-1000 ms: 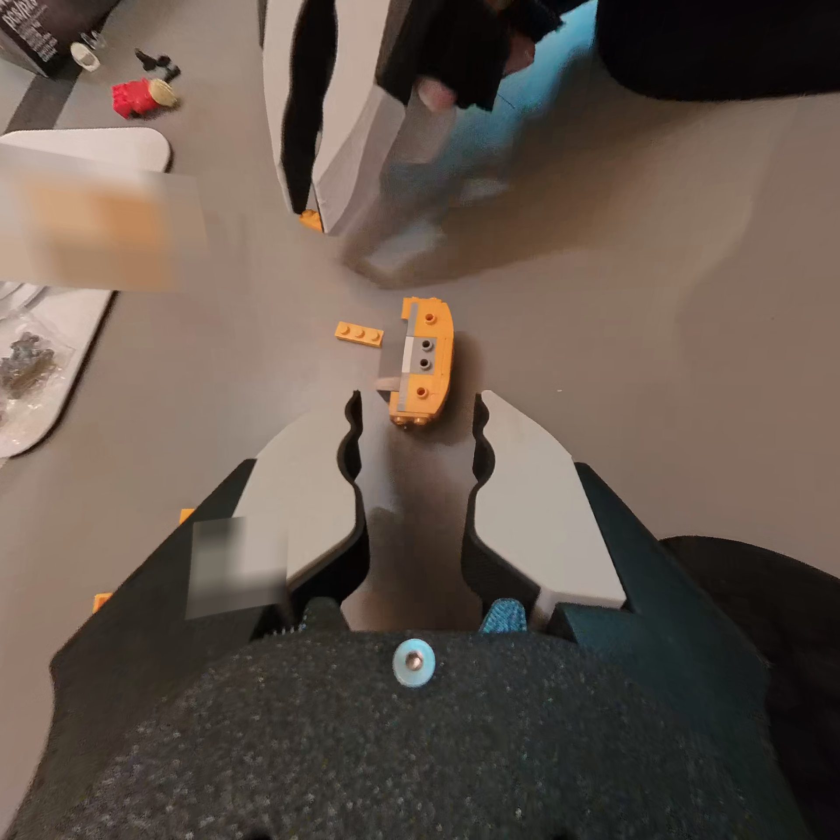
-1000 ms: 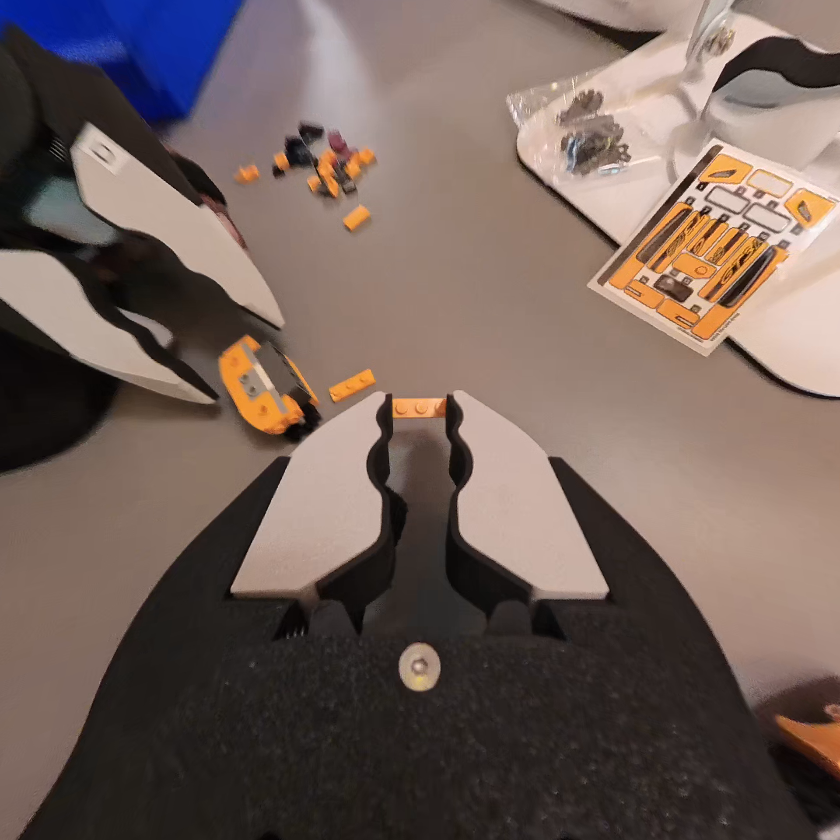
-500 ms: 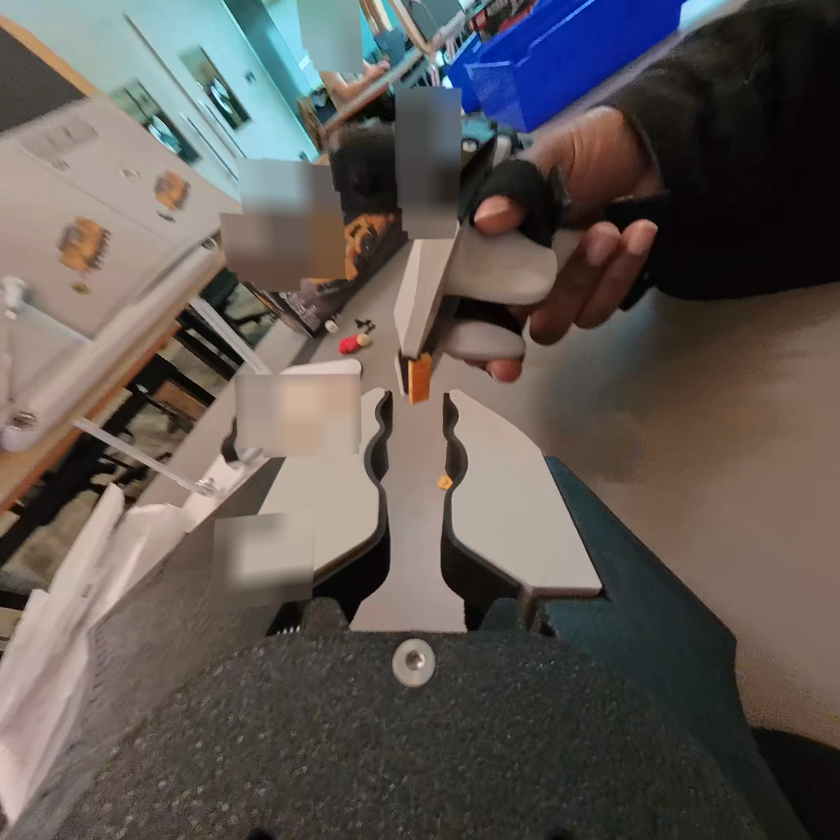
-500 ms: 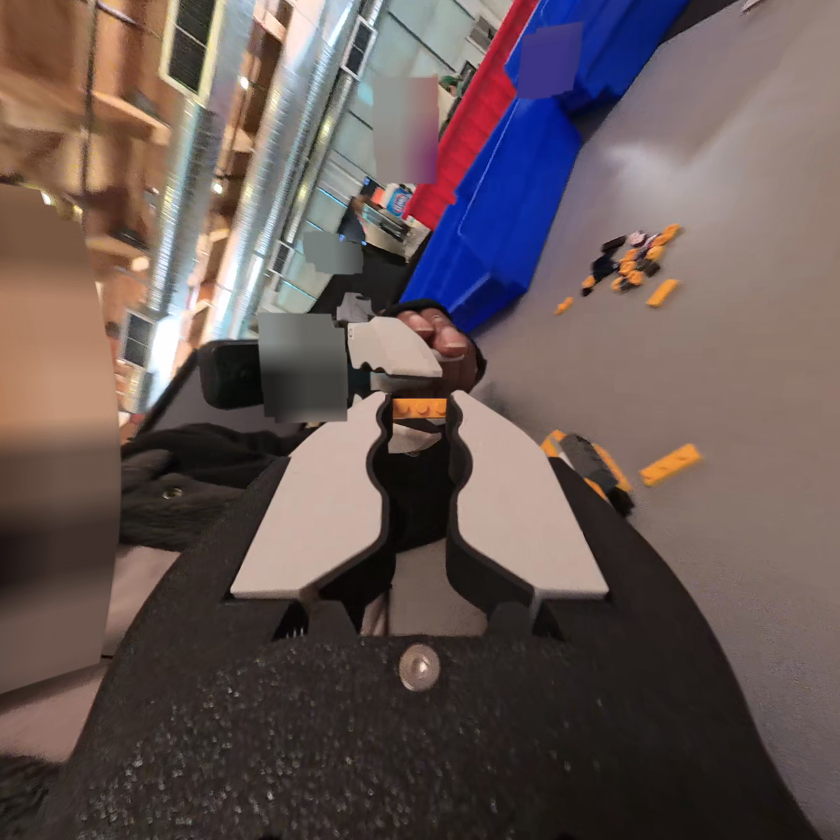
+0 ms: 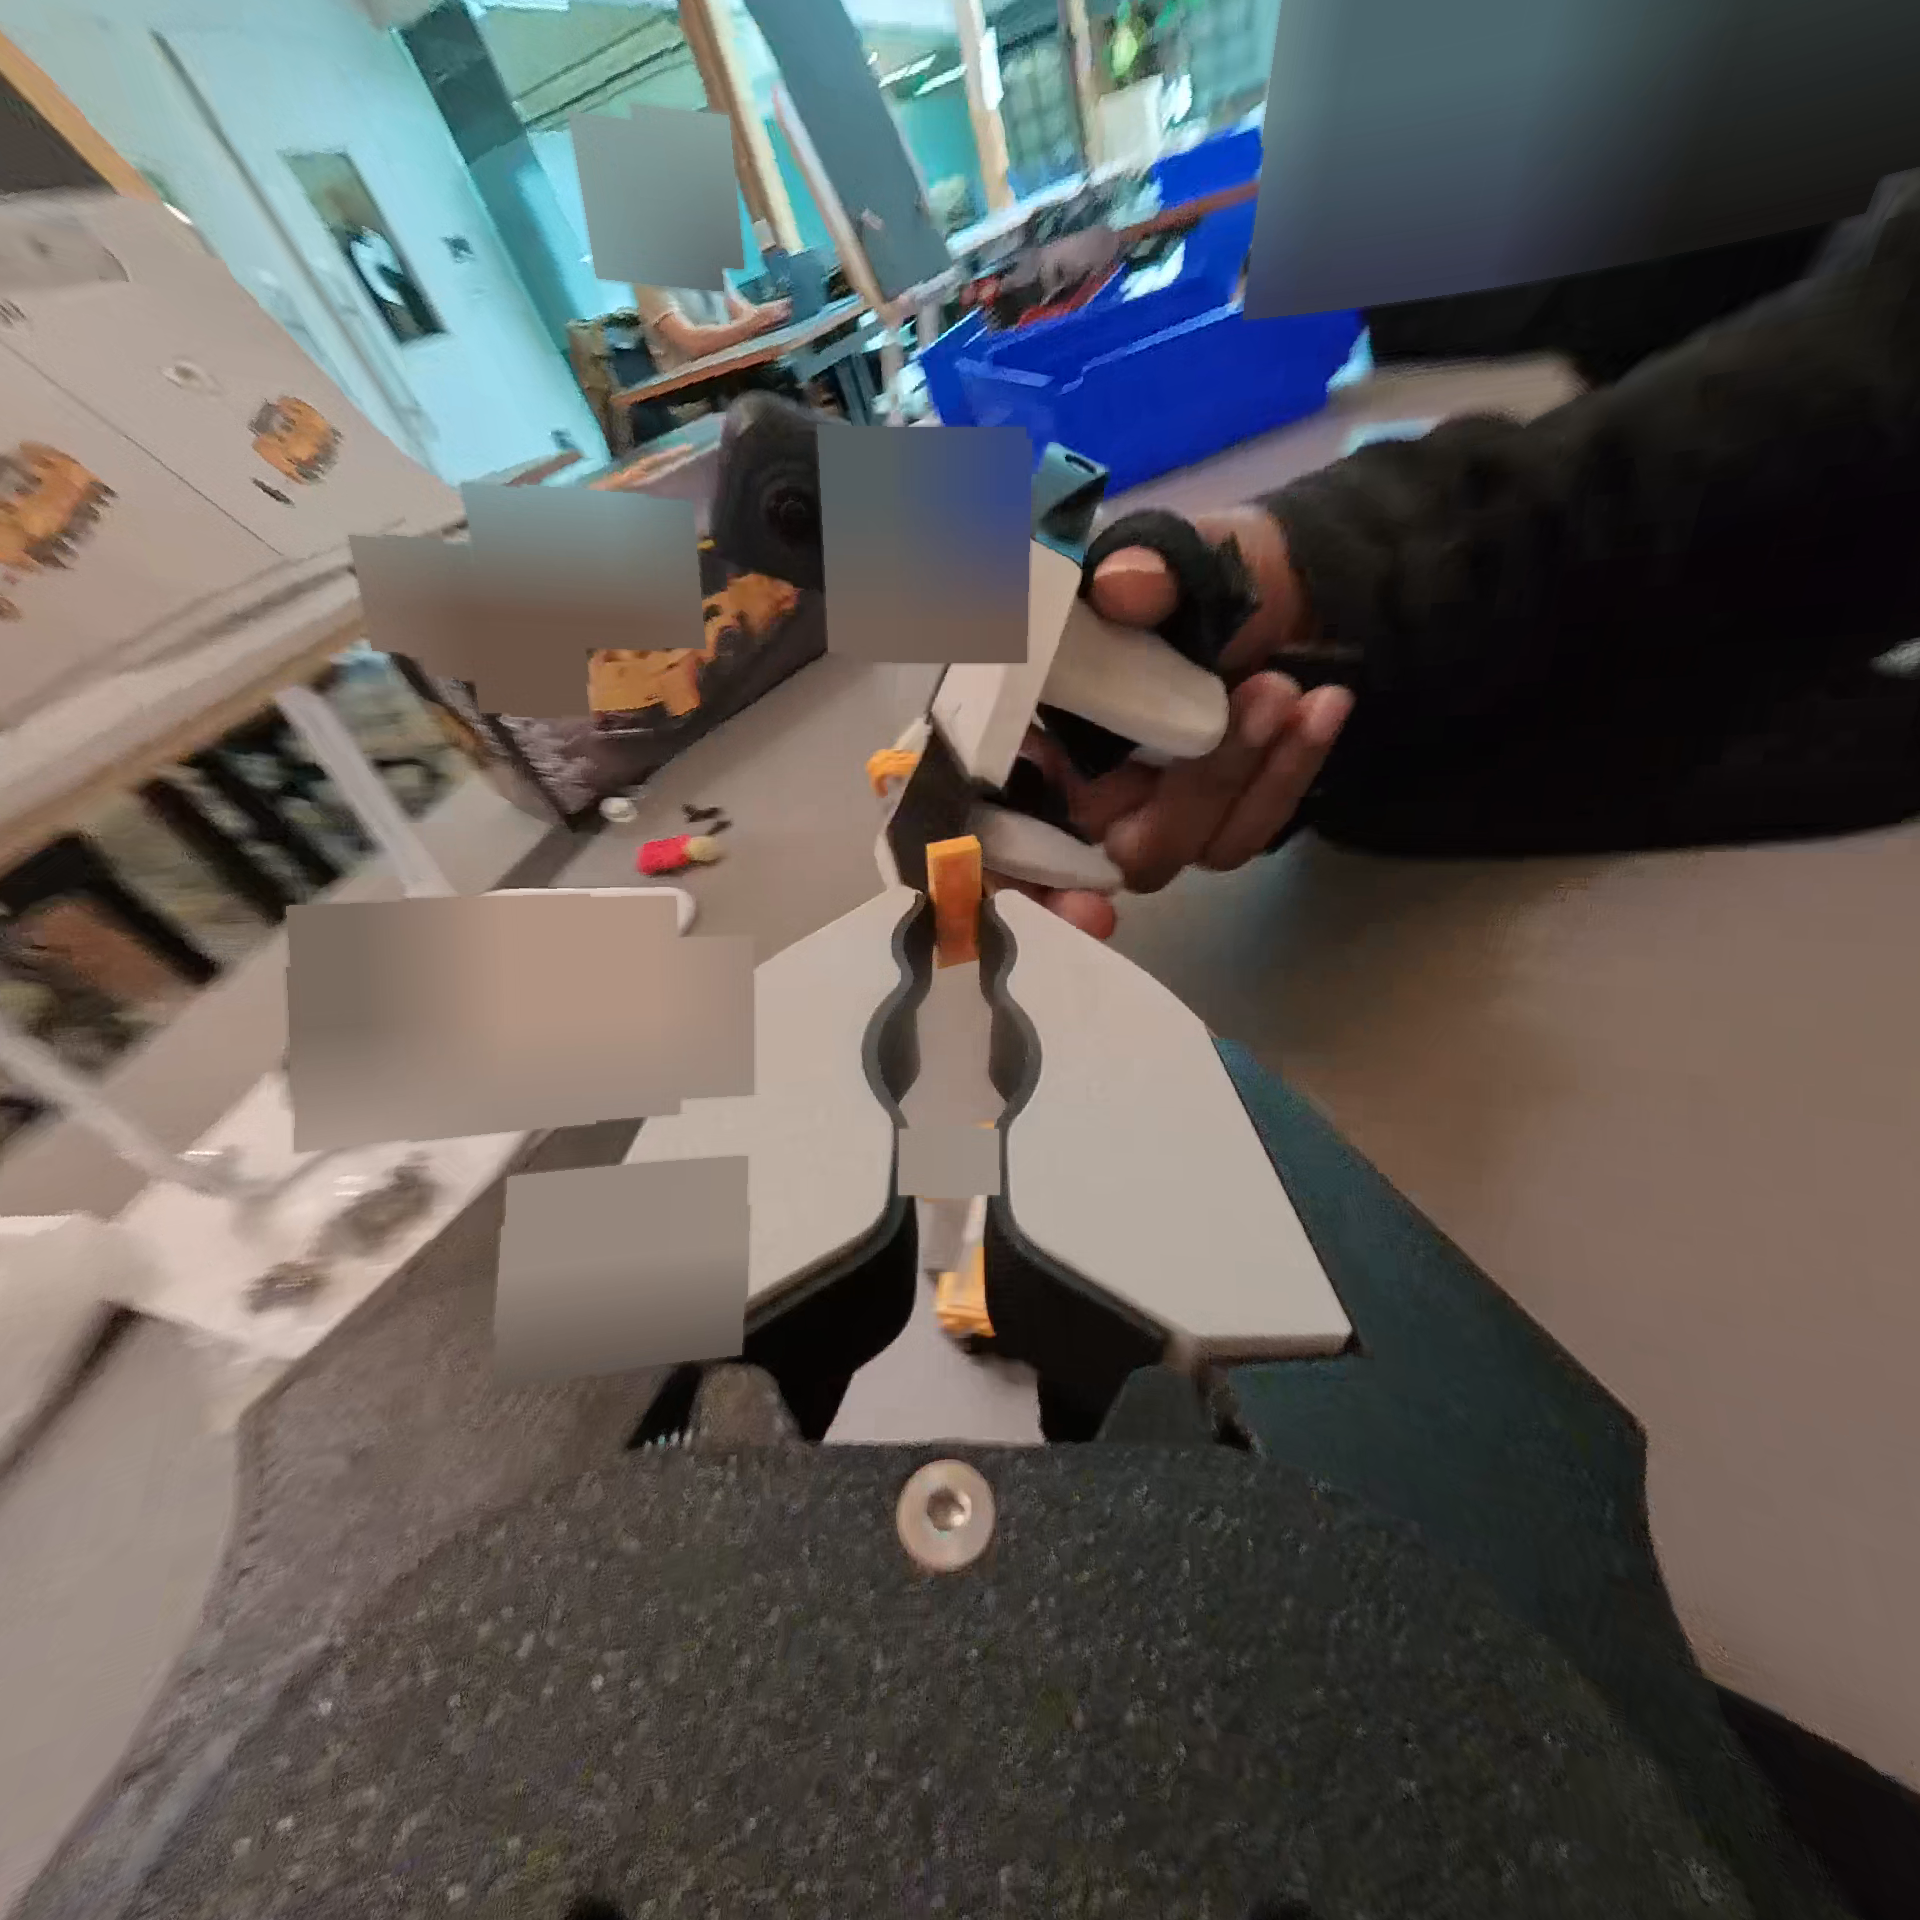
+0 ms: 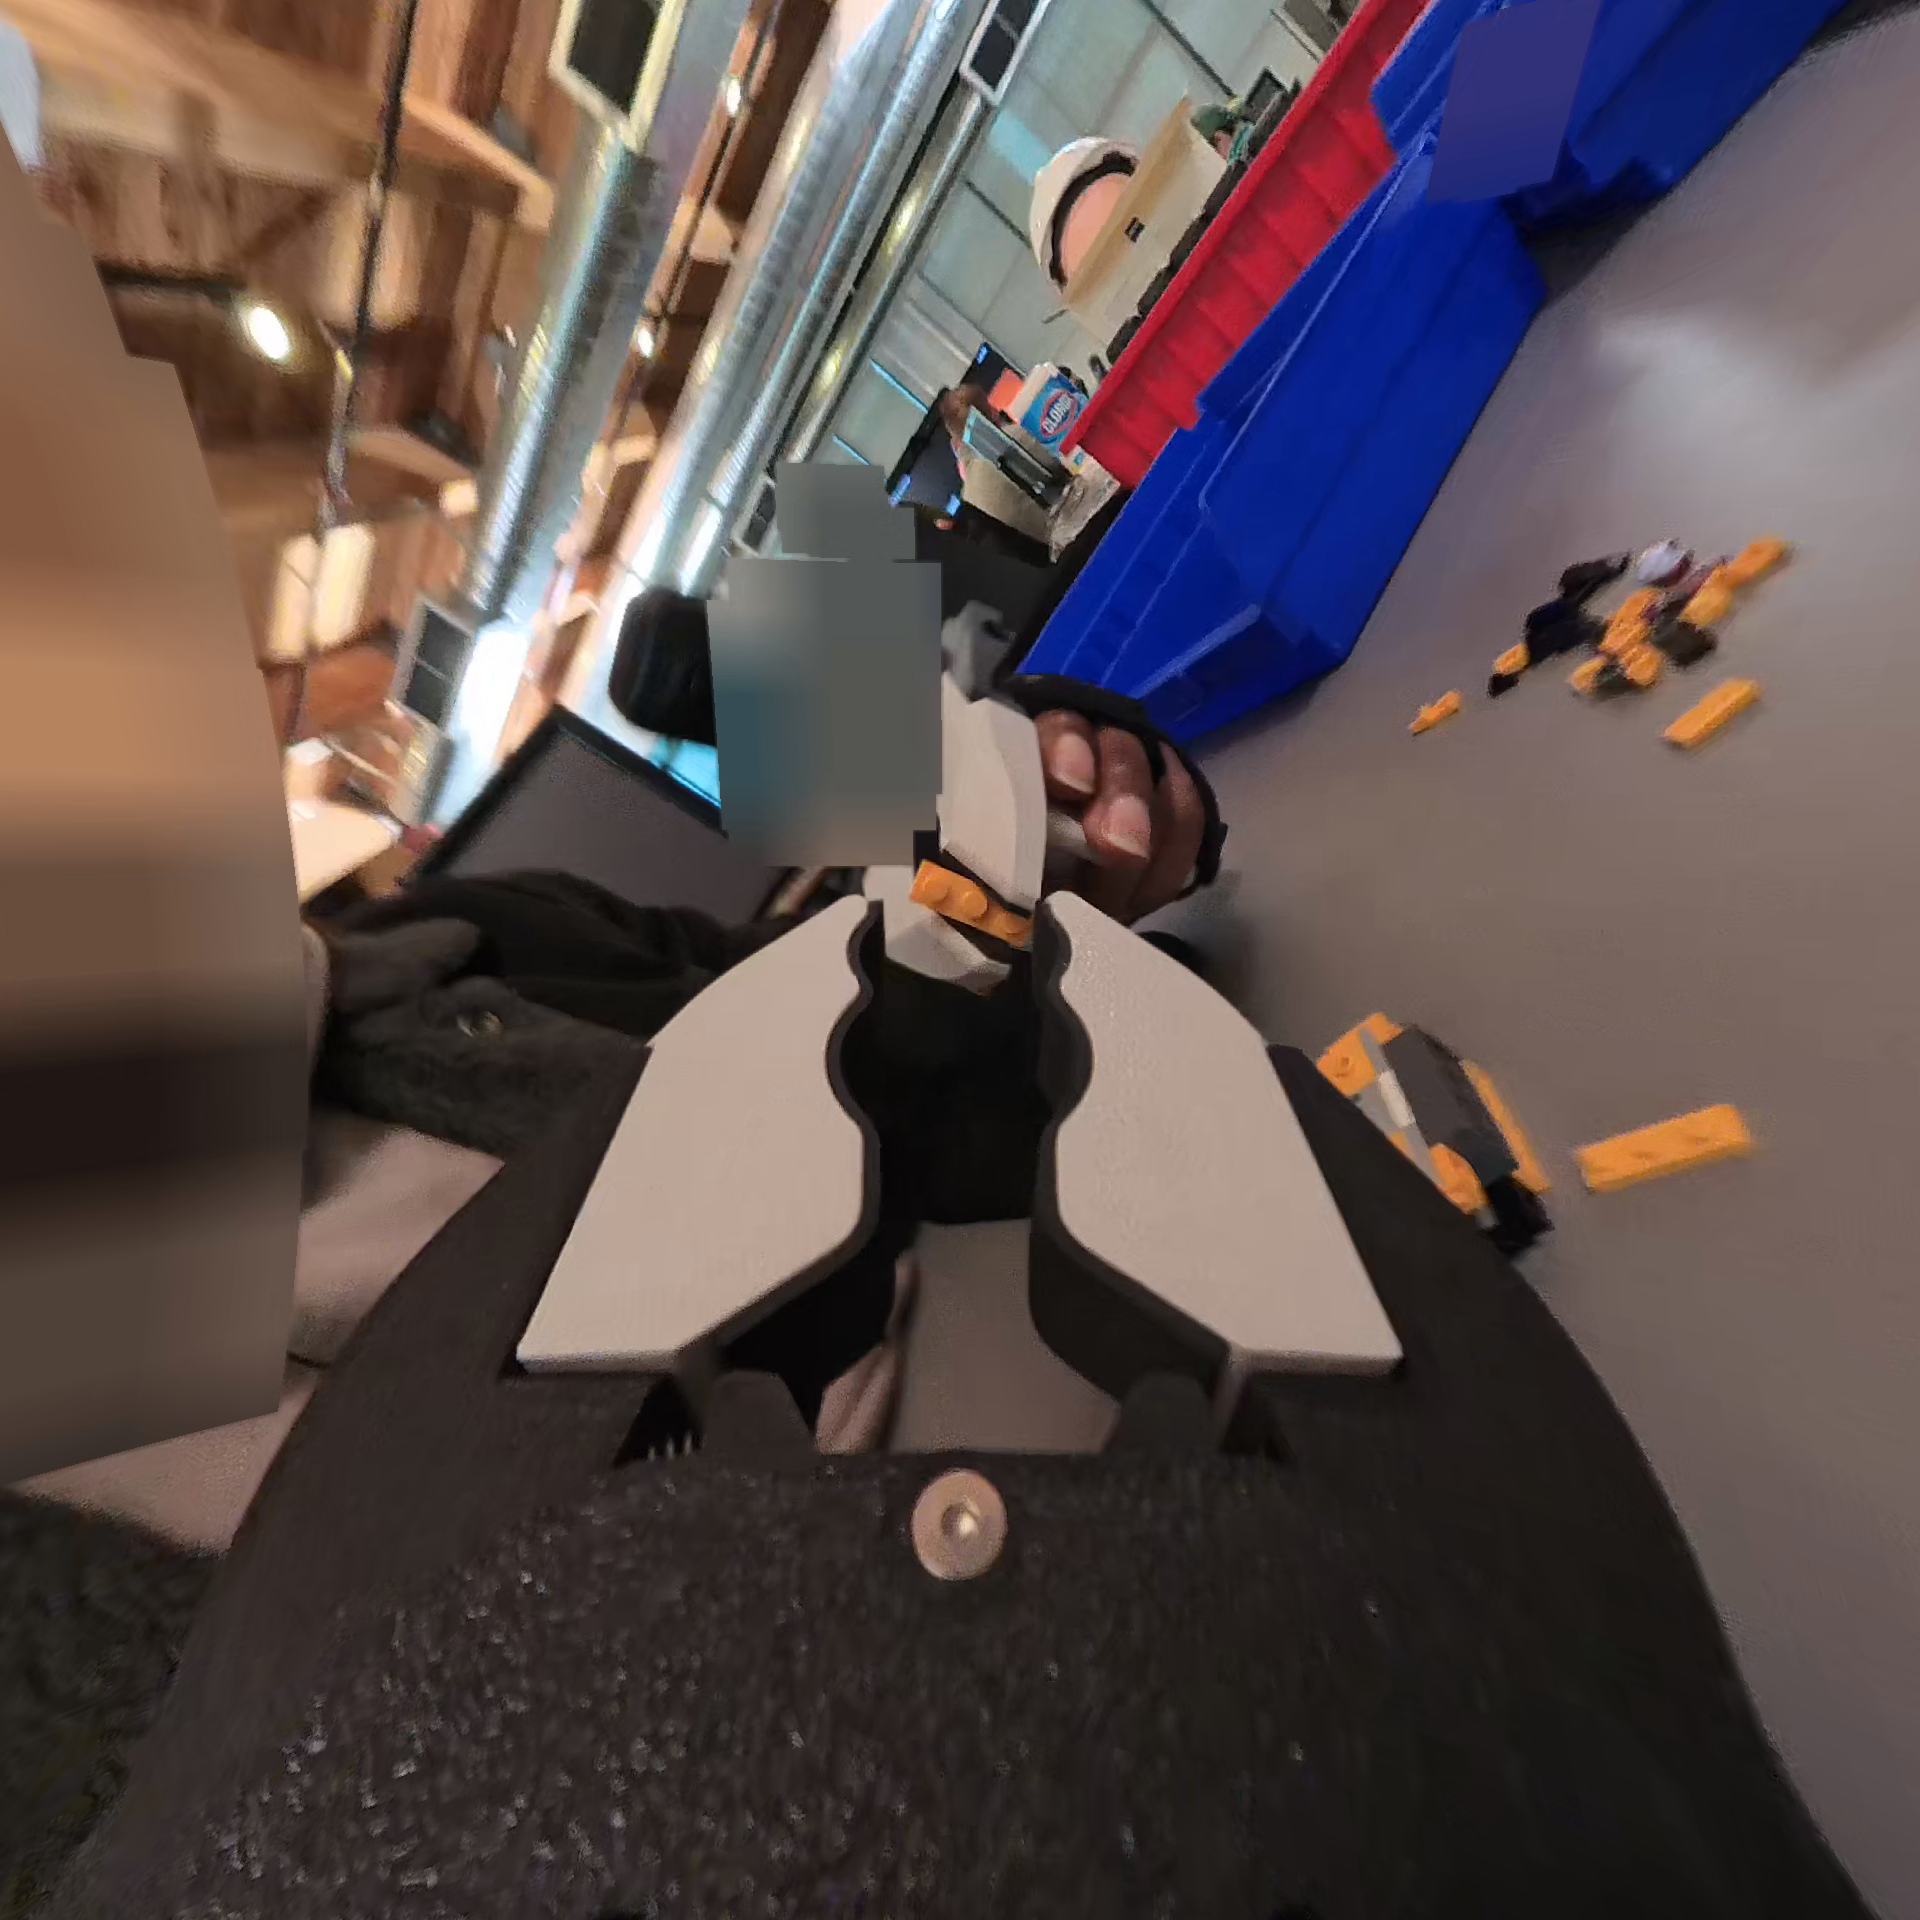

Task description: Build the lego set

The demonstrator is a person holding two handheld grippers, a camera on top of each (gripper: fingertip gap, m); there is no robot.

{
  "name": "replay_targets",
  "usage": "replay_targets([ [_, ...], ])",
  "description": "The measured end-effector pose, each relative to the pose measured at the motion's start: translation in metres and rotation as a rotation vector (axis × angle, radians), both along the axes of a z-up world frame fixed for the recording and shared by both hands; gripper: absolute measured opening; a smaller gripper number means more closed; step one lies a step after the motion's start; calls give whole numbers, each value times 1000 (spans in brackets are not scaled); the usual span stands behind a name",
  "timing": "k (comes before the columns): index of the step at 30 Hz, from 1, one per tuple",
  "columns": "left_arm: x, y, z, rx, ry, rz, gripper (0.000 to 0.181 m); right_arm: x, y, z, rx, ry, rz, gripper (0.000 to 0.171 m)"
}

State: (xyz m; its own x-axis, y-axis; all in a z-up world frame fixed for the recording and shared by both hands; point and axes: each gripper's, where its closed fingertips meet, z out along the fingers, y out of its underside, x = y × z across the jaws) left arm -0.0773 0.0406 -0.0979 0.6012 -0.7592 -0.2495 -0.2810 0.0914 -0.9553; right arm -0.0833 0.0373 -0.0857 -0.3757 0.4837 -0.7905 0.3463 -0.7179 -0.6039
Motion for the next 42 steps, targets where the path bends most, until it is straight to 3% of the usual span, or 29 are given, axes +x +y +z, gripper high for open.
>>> replay_targets([
  [5, -2, -7, 4, -265, -287, -163, 8, 10, 7, -1, 423, 62, -77, 22],
  [8, 0, -10, 6, -322, -347, -215, 8, 10, 3, -3, 565, 84, -94, 19],
  [29, 23, -34, -9, -416, -261, -375, 8, 7, -33, -6, 759, 138, -9, 8],
  [37, 19, -30, -7, -394, -284, -355, 16, 8, -23, -3, 744, 136, -49, 8],
  [42, 11, -21, -20, -381, -191, -271, 25, 13, -7, 0, 731, 132, -95, 8],
])
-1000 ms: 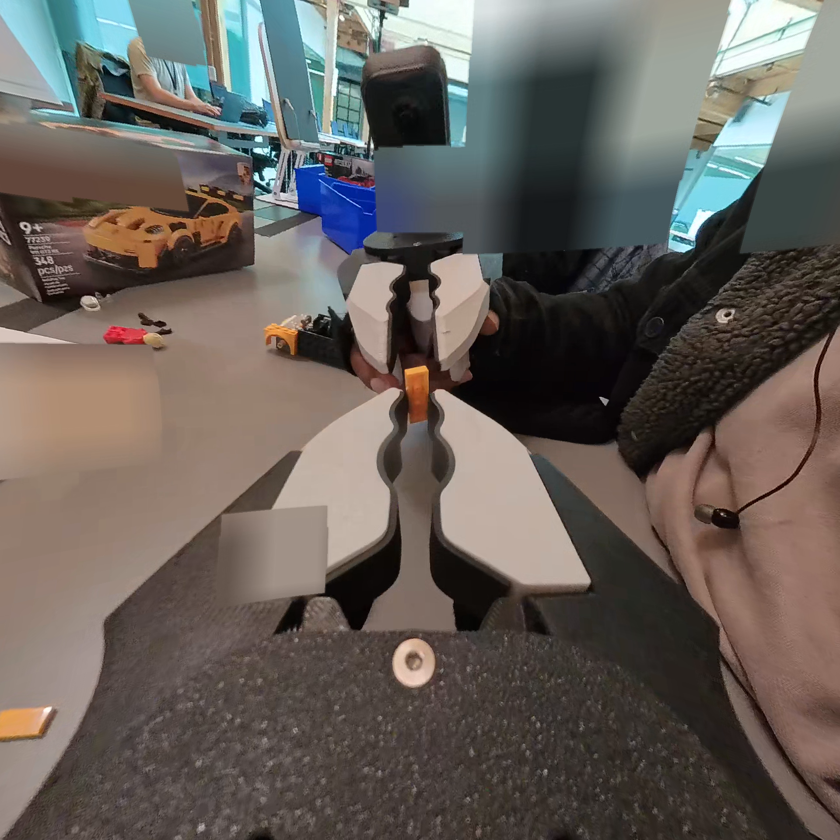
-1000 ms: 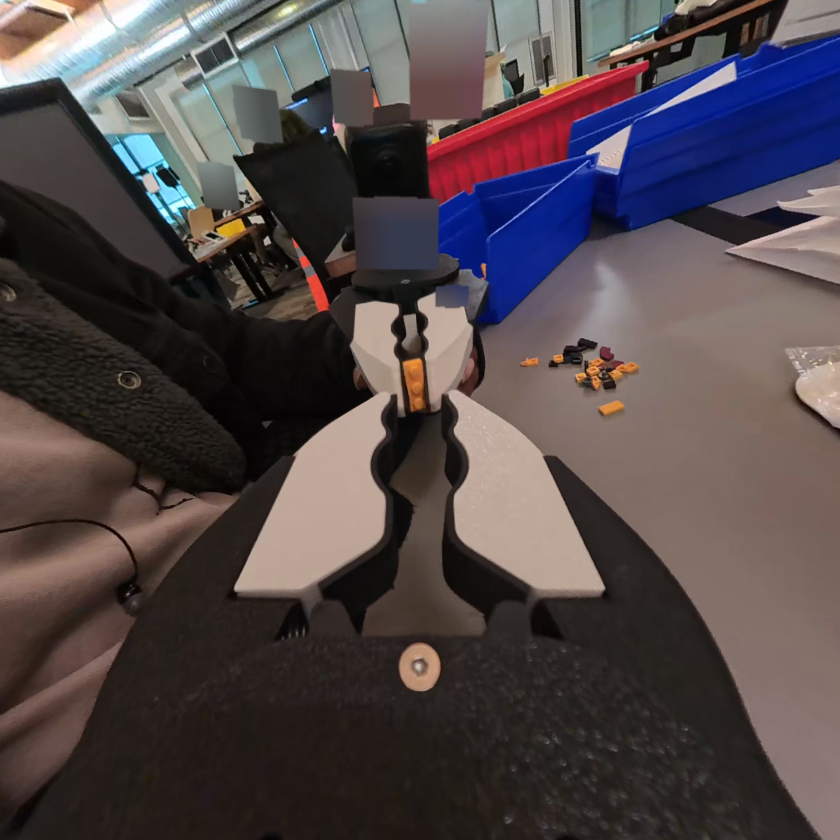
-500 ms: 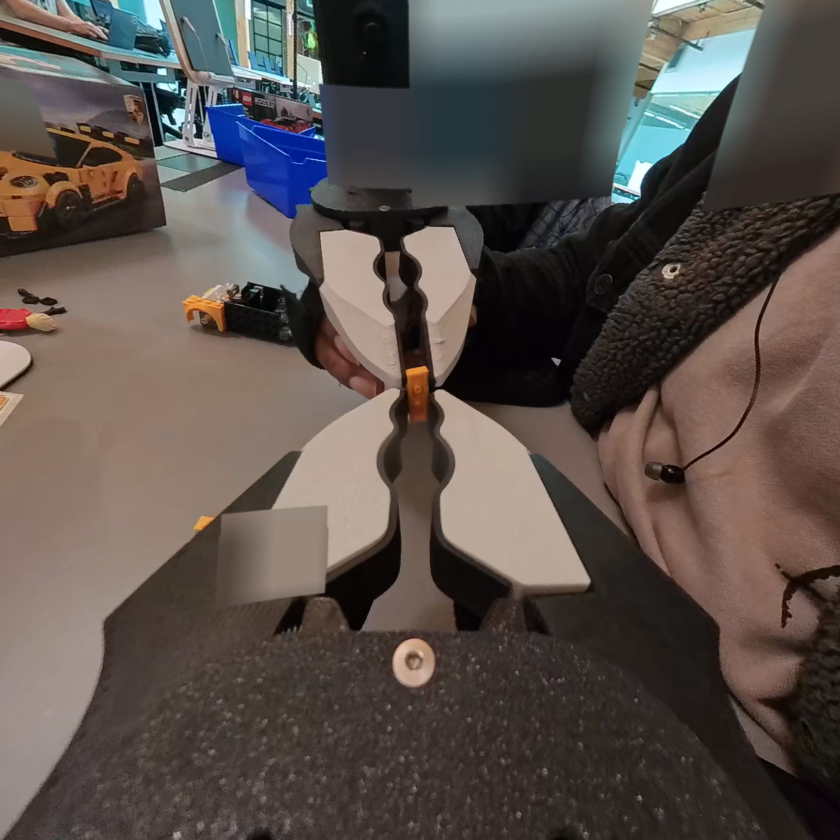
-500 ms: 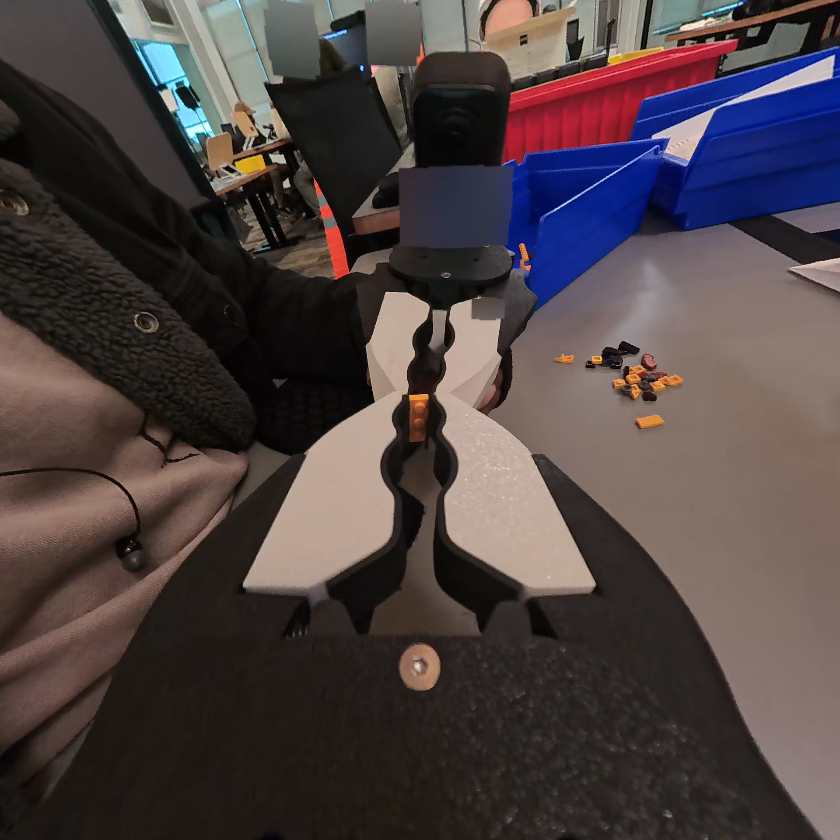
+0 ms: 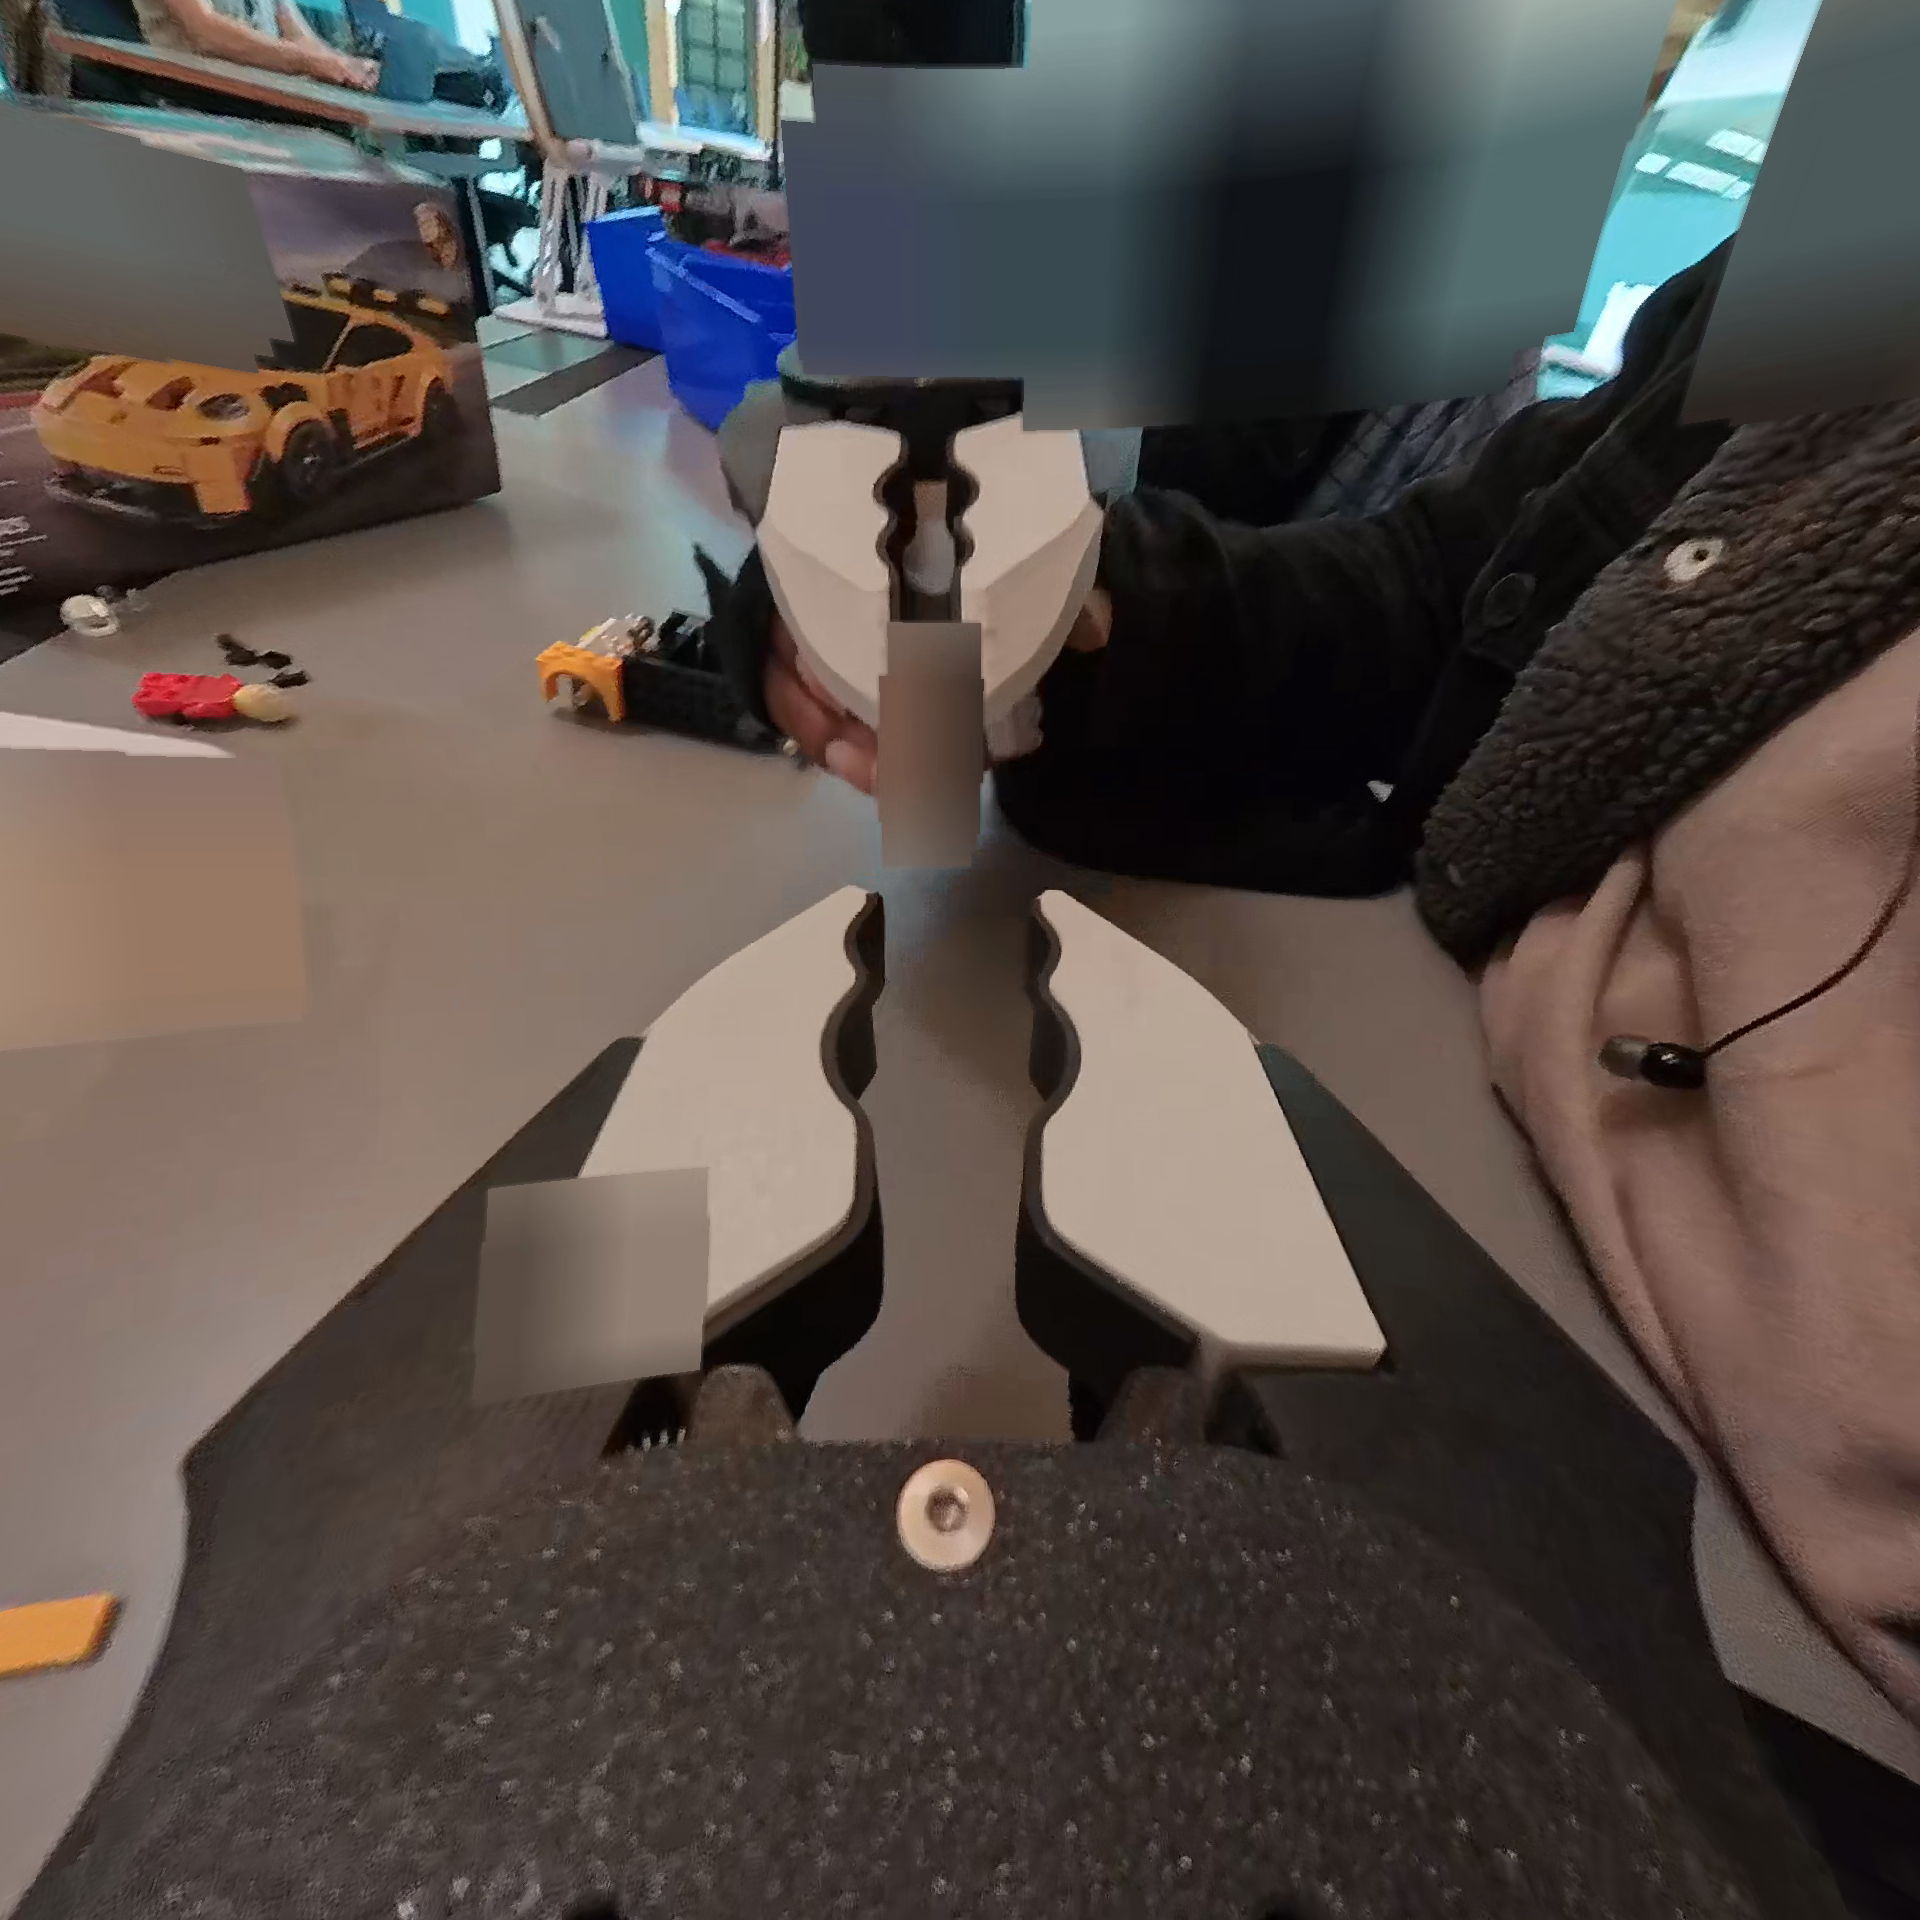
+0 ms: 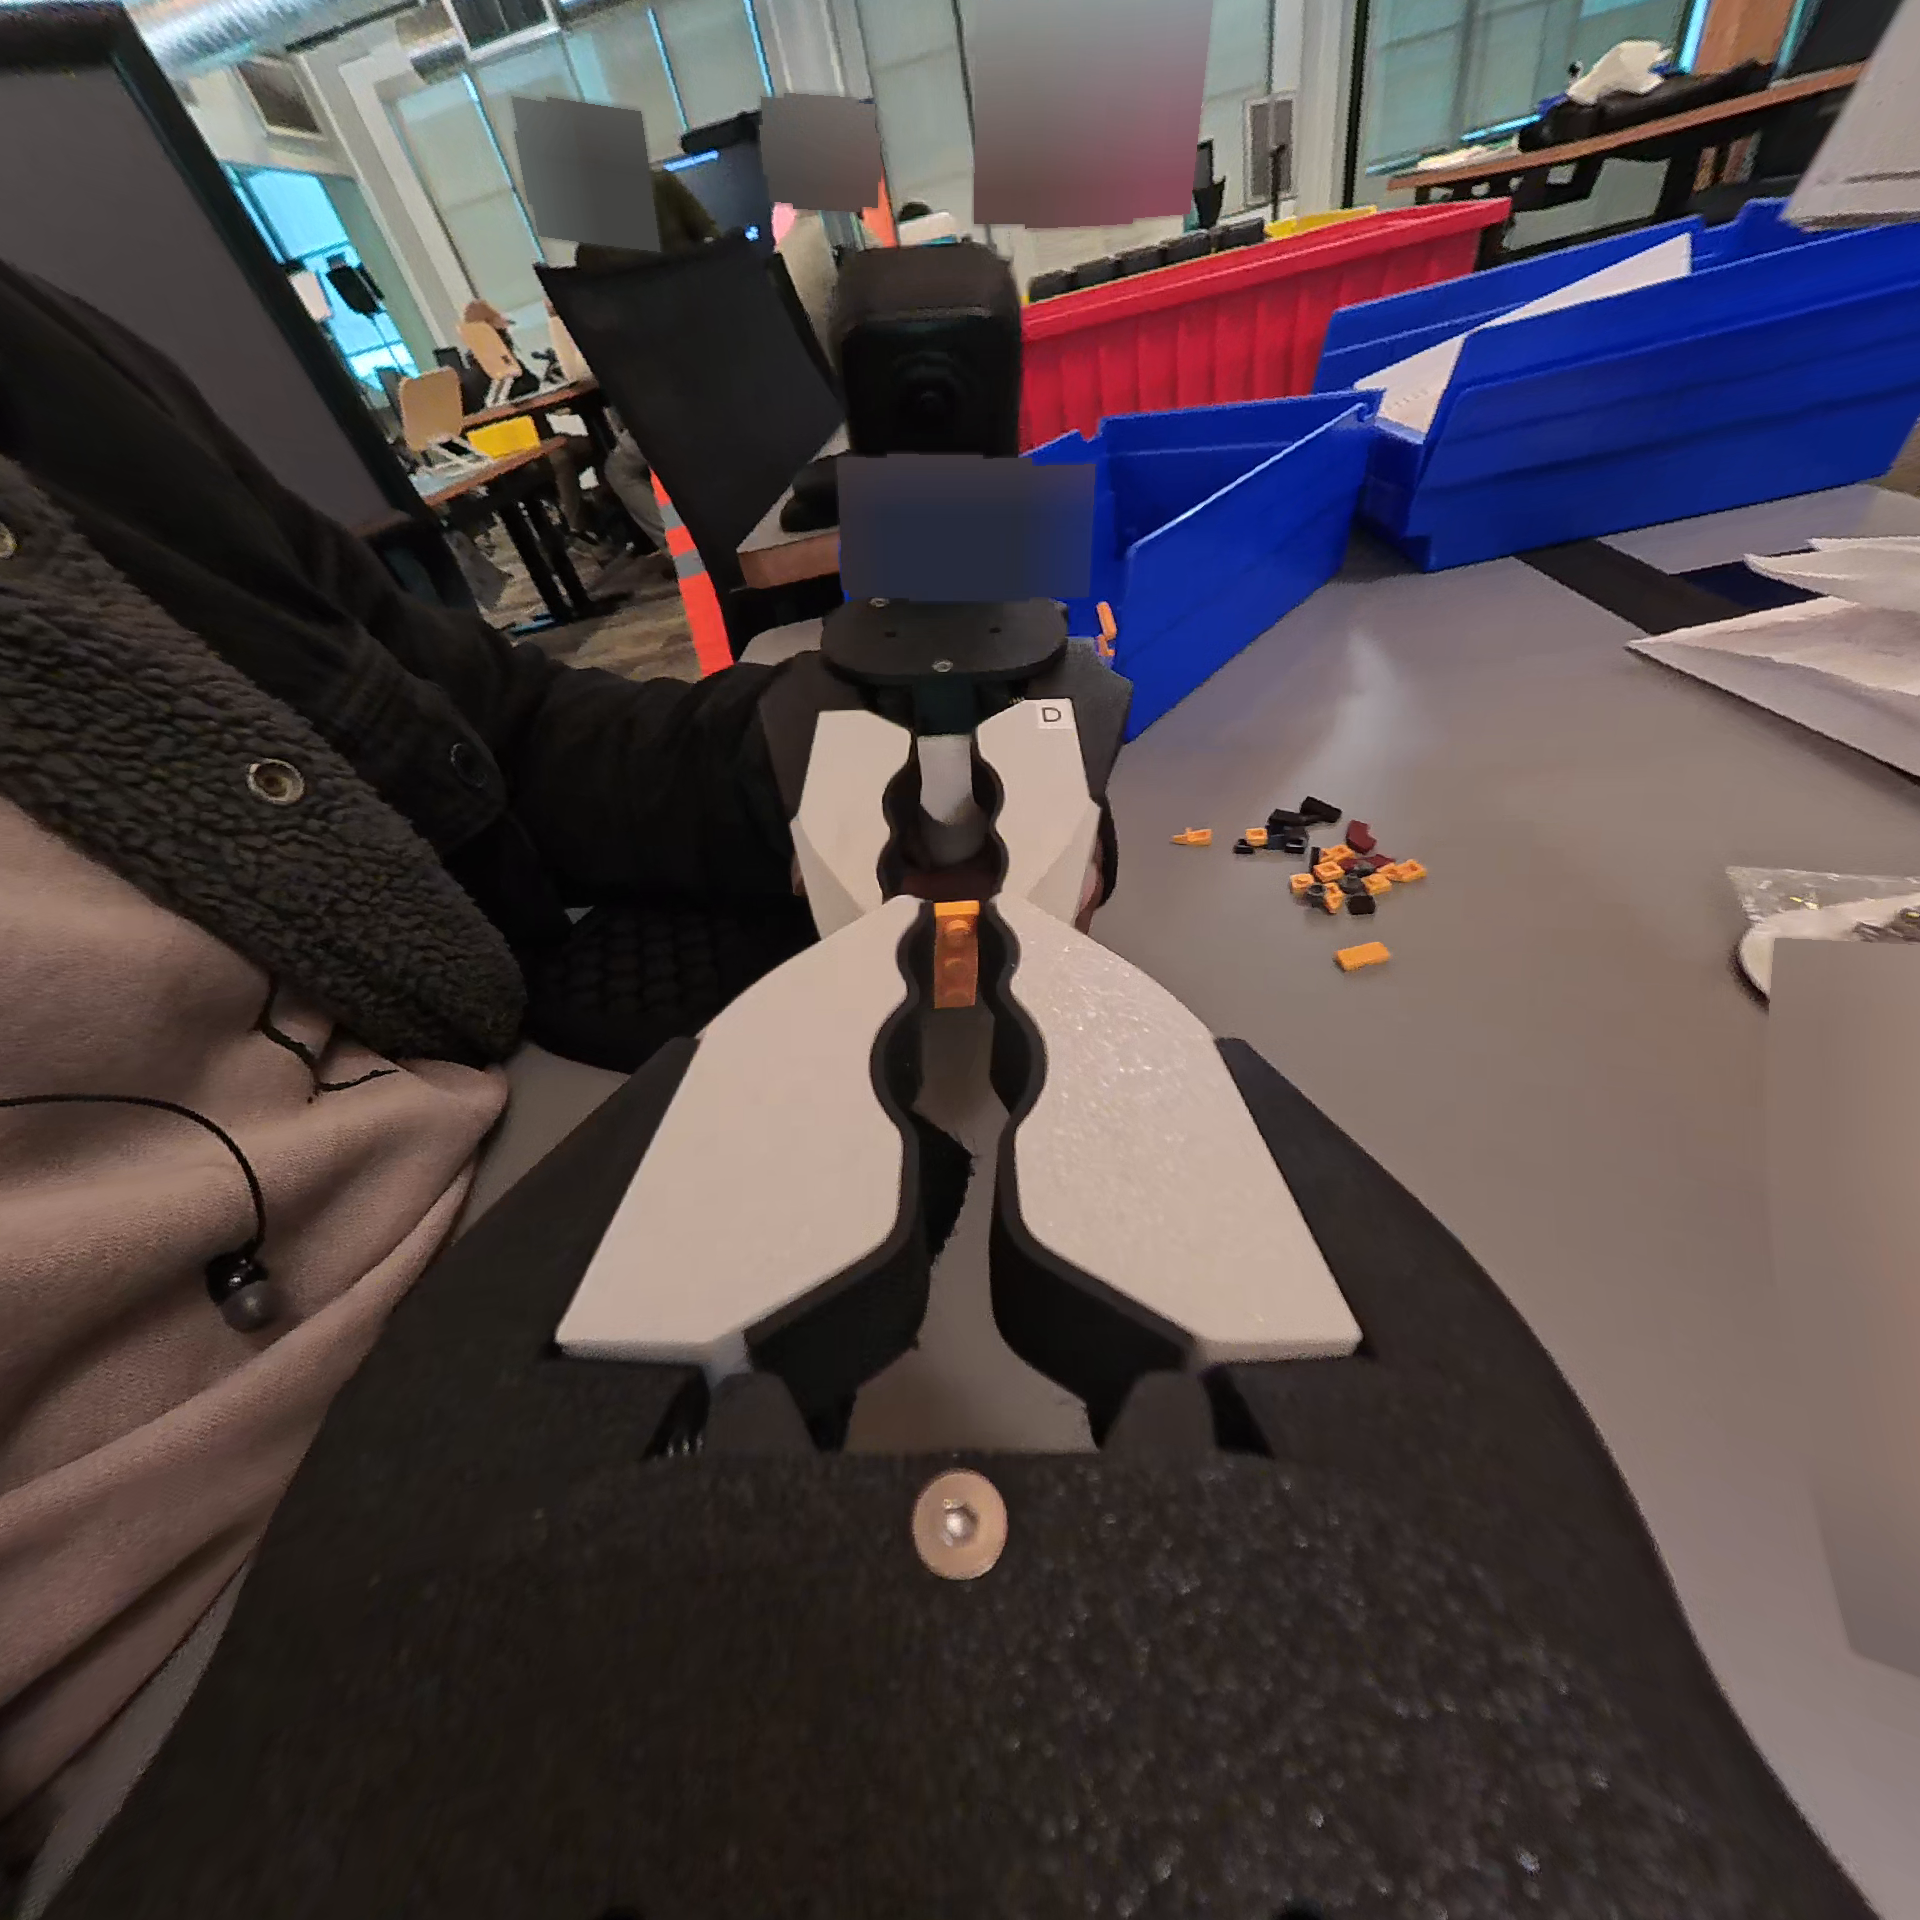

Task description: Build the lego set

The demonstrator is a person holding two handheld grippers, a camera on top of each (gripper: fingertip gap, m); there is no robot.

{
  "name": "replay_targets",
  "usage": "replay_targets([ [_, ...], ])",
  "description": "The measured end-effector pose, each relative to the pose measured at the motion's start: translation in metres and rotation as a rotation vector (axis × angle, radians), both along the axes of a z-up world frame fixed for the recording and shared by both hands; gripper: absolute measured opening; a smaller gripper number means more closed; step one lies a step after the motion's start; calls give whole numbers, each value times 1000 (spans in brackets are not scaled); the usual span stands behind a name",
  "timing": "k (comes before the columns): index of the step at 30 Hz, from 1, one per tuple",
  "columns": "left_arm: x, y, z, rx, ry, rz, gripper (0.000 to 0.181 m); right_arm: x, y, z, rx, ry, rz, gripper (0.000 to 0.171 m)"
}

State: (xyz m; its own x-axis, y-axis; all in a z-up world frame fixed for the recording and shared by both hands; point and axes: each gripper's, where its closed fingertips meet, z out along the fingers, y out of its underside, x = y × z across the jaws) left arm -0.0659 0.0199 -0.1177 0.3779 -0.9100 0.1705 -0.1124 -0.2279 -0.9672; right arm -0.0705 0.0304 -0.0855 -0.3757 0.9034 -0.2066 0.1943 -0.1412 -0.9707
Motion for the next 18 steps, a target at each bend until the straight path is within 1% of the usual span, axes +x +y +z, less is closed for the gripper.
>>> replay_targets([
  [5, -13, 13, -28, 0, 190, 86, 32, 1, 12, -5, -3, -15, -36, 8],
  [11, -19, 14, -65, -44, 392, 92, 44, 1, 15, -10, 1, -32, -46, 8],
  [13, -20, 16, -71, -36, 435, 103, 46, 1, 17, -11, -1, -37, -52, 7],
  [18, -23, 20, -72, -1, 471, 135, 42, 1, 19, -14, -6, -49, -55, 8],
])
